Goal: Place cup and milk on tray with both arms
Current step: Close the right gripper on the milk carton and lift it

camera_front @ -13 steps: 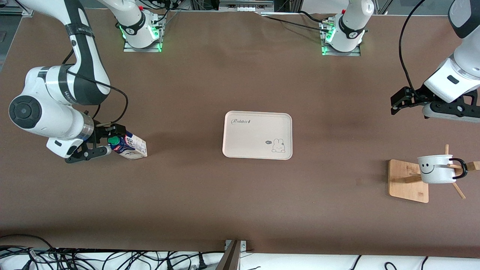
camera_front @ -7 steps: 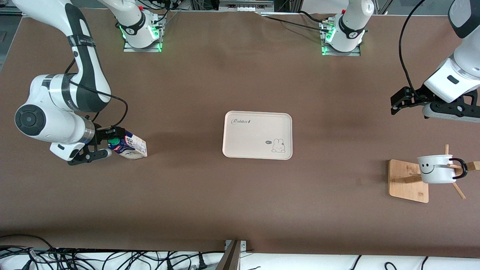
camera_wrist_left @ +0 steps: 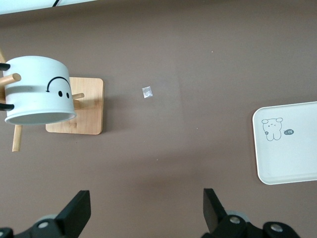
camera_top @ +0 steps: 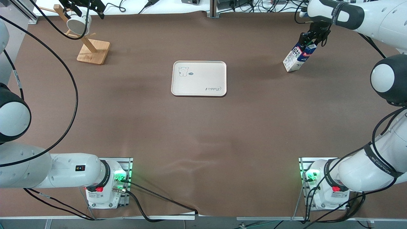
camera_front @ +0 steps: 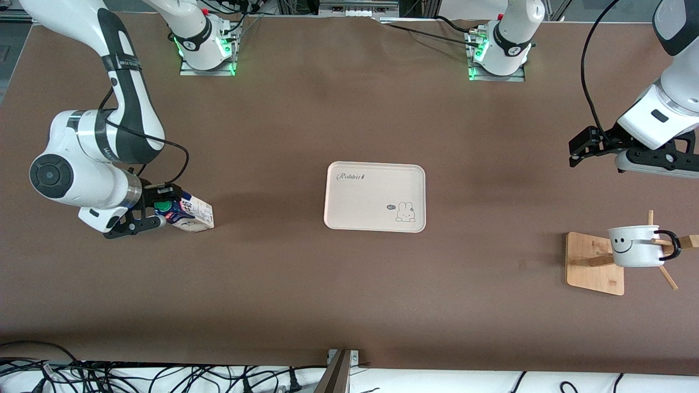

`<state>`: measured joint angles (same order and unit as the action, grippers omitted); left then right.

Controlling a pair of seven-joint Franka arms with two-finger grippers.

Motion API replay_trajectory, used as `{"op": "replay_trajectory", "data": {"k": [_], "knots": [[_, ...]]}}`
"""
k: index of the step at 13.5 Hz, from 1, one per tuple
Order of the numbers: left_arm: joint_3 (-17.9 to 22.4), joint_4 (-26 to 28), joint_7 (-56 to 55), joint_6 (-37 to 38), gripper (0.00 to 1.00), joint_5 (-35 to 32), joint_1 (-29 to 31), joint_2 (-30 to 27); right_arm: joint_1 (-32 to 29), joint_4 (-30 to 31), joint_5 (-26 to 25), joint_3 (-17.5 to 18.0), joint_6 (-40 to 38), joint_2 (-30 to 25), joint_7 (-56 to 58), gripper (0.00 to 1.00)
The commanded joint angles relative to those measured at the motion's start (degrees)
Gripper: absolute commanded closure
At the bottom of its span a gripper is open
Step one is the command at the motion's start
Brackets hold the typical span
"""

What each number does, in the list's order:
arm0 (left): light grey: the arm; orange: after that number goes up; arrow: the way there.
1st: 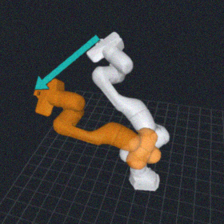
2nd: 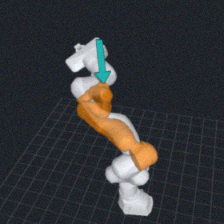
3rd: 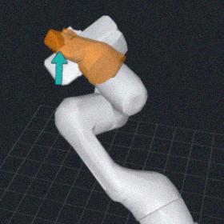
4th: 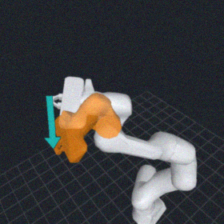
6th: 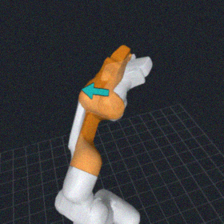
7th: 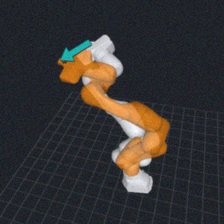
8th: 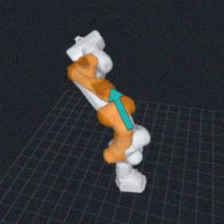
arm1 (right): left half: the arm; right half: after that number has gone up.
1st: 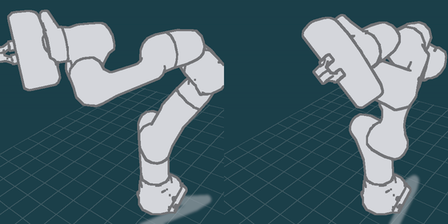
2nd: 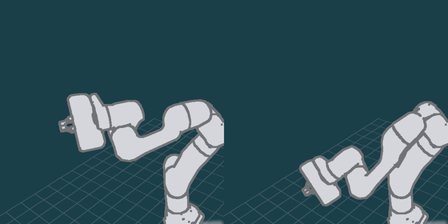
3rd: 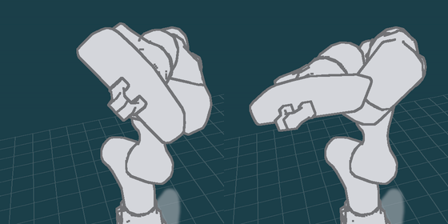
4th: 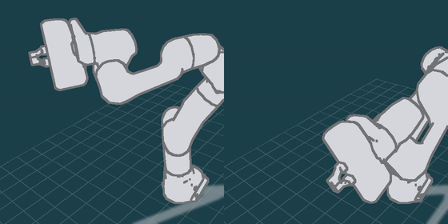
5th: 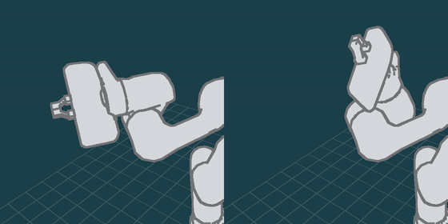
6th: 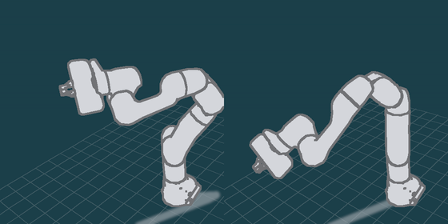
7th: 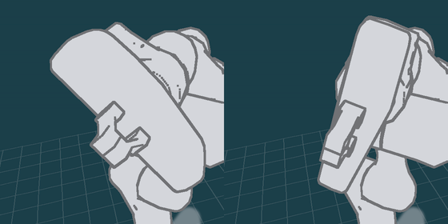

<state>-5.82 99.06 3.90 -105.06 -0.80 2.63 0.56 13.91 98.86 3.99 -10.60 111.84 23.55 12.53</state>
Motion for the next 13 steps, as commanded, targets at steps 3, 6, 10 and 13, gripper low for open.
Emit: {"op": "replay_trajectory", "data": {"k": [3,6,10,13], "knots": [[0.5,-0.5,0.7,0.2,0.0,-0.3,-0.5,-0.2,-0.3,0.4,1.6,0.5,0.0,-1.0,0.4,0.47],[0.5,-0.5,0.7,0.2,0.0,-0.3,-0.5,-0.2,1.0,-3.4,1.6,2.1,-2.9,-1.2,-4.8,0.47],[0.5,-0.5,0.7,0.2,0.0,-0.3,-0.4,-0.2,3.5,-9.0,2.8,8.6,-8.0,-0.9,-20.0,0.47],[0.5,-0.5,0.7,0.2,0.0,-0.3,-0.5,-0.2,9.3,-12.1,3.9,11.8,-7.9,0.4,-35.0,0.47]]}}
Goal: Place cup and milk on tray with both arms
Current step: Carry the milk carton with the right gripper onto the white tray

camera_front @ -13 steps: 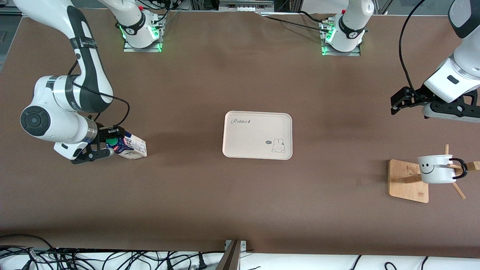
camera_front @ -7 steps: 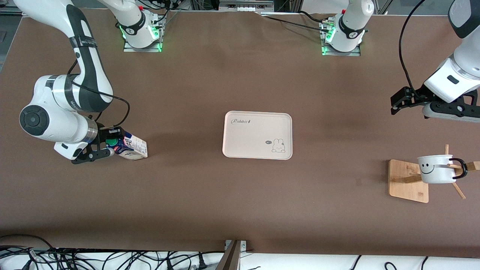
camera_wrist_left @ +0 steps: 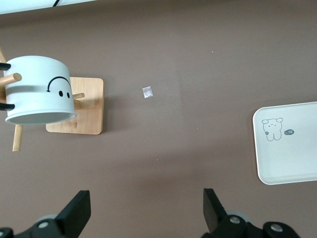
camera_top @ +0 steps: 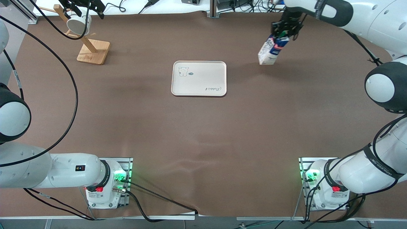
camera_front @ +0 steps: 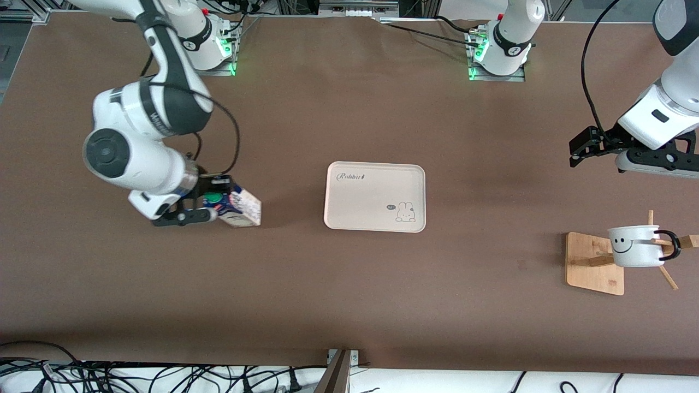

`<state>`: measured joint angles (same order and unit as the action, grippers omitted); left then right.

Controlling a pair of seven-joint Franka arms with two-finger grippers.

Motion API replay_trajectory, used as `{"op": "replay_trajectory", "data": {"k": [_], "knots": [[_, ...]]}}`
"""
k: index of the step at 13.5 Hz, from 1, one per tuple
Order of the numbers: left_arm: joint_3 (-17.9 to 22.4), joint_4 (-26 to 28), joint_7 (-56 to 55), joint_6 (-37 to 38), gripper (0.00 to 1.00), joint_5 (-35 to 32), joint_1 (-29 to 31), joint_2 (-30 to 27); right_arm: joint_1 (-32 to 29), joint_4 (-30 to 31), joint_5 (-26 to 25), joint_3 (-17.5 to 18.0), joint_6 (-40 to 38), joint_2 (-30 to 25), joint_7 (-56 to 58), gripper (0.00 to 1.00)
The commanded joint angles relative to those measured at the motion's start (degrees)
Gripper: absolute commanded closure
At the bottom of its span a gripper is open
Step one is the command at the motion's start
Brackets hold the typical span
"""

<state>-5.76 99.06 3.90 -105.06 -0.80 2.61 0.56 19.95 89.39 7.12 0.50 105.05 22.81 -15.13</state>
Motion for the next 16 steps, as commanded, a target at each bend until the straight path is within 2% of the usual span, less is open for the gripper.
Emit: {"op": "replay_trajectory", "data": {"k": [1,4,7,16], "knots": [[0.5,-0.5,0.7,0.2,0.0,-0.3,-0.5,-0.2,5.7,-4.0,0.9,0.8,-0.7,2.1,-11.7,0.47],[0.4,-0.5,0.7,0.2,0.0,-0.3,-0.5,-0.2,13.7,-9.6,0.7,0.8,-0.1,6.8,-25.1,0.46],[0.4,-0.5,0.7,0.2,0.0,-0.3,-0.5,-0.2,17.9,-14.4,0.5,0.7,1.8,11.5,-30.3,0.46],[0.5,-0.5,0.8,0.2,0.0,-0.3,-0.4,0.0,20.7,-14.5,-0.3,0.4,6.8,15.7,-33.4,0.46]]}}
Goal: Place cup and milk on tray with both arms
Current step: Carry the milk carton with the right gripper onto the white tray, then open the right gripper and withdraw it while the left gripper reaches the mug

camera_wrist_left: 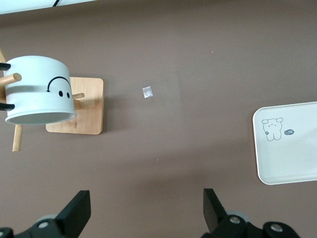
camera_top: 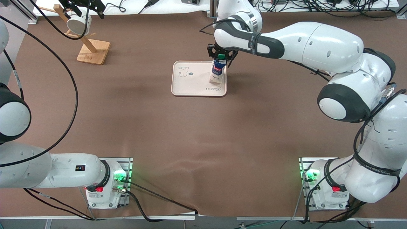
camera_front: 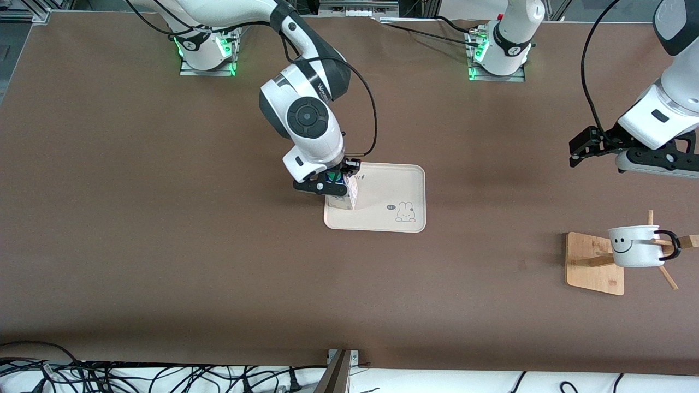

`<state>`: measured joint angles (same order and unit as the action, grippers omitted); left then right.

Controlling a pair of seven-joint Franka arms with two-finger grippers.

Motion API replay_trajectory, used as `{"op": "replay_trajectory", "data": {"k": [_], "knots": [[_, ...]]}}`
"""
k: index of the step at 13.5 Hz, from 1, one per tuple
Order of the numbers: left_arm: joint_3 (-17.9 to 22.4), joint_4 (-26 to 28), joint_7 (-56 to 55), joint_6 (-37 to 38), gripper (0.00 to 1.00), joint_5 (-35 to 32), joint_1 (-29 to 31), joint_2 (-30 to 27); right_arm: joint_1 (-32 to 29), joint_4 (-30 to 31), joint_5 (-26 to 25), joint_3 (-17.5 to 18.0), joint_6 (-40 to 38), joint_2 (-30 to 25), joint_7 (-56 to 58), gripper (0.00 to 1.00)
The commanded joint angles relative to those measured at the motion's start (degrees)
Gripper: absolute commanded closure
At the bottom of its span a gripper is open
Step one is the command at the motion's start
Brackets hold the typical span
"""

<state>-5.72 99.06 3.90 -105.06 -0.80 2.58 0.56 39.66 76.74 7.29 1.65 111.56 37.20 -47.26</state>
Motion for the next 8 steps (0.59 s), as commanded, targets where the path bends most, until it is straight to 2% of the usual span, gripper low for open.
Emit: {"op": "replay_trajectory", "data": {"k": [1,3,4,5,6,8], "knots": [[0.4,-0.5,0.8,0.2,0.0,-0.3,-0.3,0.0,1.4,-1.9,-1.0,-0.7,0.5,1.6,-1.3,0.46],[0.4,-0.4,0.8,0.2,0.0,-0.3,0.1,0.1,1.9,-1.9,-2.1,-0.7,1.9,2.4,-2.7,0.45],[0.5,-0.4,0.8,0.2,0.0,-0.3,0.2,0.2,1.9,-1.9,-2.2,-0.8,2.0,2.5,-2.7,0.37],[0.7,-0.5,0.8,0.1,0.0,-0.2,0.3,0.8,1.8,-1.9,-2.3,-0.8,2.0,2.4,-2.7,0.09],[0.9,-0.5,0.8,-0.1,0.0,-0.2,0.3,1.0,1.8,-2.0,-2.3,-0.9,1.9,2.2,-2.7,0.0],[1.1,-0.6,0.7,-0.5,0.0,-0.1,0.4,1.8,1.5,-3.2,-2.2,-0.9,1.1,1.7,-2.5,0.0]]}}
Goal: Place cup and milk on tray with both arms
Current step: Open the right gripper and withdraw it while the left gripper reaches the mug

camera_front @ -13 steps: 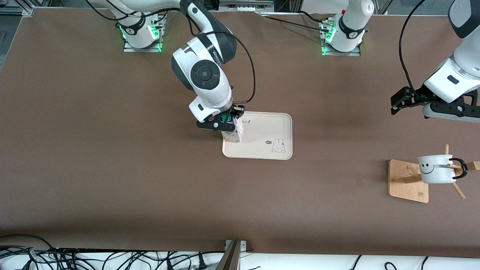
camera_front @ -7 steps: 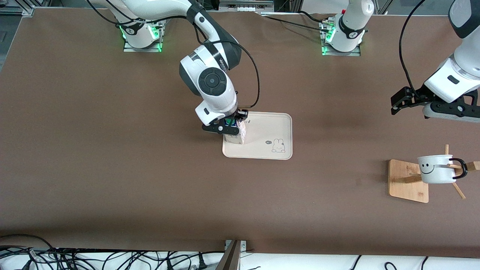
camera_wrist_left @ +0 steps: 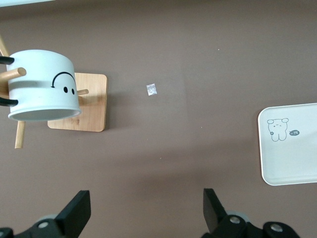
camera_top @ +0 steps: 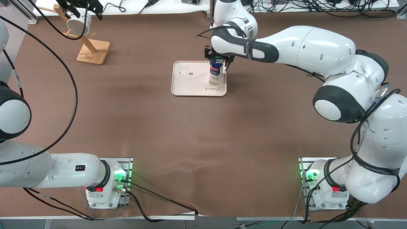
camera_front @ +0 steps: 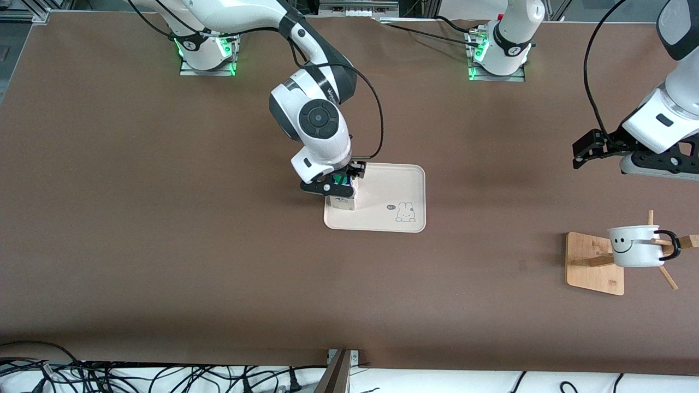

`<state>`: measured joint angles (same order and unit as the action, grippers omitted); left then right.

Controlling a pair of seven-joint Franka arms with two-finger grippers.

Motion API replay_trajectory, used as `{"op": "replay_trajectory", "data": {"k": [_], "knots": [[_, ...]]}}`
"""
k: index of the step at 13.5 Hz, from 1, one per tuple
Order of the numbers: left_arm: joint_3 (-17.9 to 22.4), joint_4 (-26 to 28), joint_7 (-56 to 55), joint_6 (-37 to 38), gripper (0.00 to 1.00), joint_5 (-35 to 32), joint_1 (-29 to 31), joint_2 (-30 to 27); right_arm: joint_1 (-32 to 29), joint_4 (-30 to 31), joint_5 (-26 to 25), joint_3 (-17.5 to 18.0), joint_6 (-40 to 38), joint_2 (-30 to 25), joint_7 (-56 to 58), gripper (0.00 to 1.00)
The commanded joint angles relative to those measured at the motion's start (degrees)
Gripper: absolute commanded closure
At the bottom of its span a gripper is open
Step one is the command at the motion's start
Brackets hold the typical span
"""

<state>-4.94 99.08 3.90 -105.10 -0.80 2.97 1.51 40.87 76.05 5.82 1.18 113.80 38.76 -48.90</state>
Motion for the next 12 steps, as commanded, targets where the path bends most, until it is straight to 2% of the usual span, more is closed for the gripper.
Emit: {"op": "replay_trajectory", "data": {"k": [1,4,6,7,9,10,12], "knots": [[0.4,-0.8,0.7,-0.6,0.0,-0.1,0.2,1.4,0.0,-2.7,-0.7,-0.6,-1.2,-1.1,-0.8,0.0],[0.4,-2.7,0.7,-1.9,0.0,-0.1,0.3,4.0,-0.3,-2.8,-0.3,-3.8,-1.2,-5.3,0.1,0.0],[0.4,-4.6,0.1,-1.9,0.0,0.6,1.0,6.4,-3.1,-2.7,0.2,-5.7,-6.1,-9.3,1.6,0.0],[0.4,-5.3,-0.1,-1.9,0.0,0.6,1.3,7.6,-6.0,-2.7,0.3,-5.7,-10.0,-11.3,5.1,0.0],[0.5,-7.6,-1.0,-1.7,0.0,0.2,1.8,10.9,-12.7,-2.6,5.7,-5.9,-16.8,-15.4,16.1,0.0],[0.5,-8.5,-3.1,-1.7,0.0,0.3,2.4,13.1,-15.6,-2.6,6.9,-7.5,-21.3,-17.0,21.9,0.0],[0.5,-10.2,-9.3,-1.7,0.0,0.1,2.6,15.3,-16.5,-1.8,7.0,-12.7,-26.2,-20.0,32.6,0.0]]}}
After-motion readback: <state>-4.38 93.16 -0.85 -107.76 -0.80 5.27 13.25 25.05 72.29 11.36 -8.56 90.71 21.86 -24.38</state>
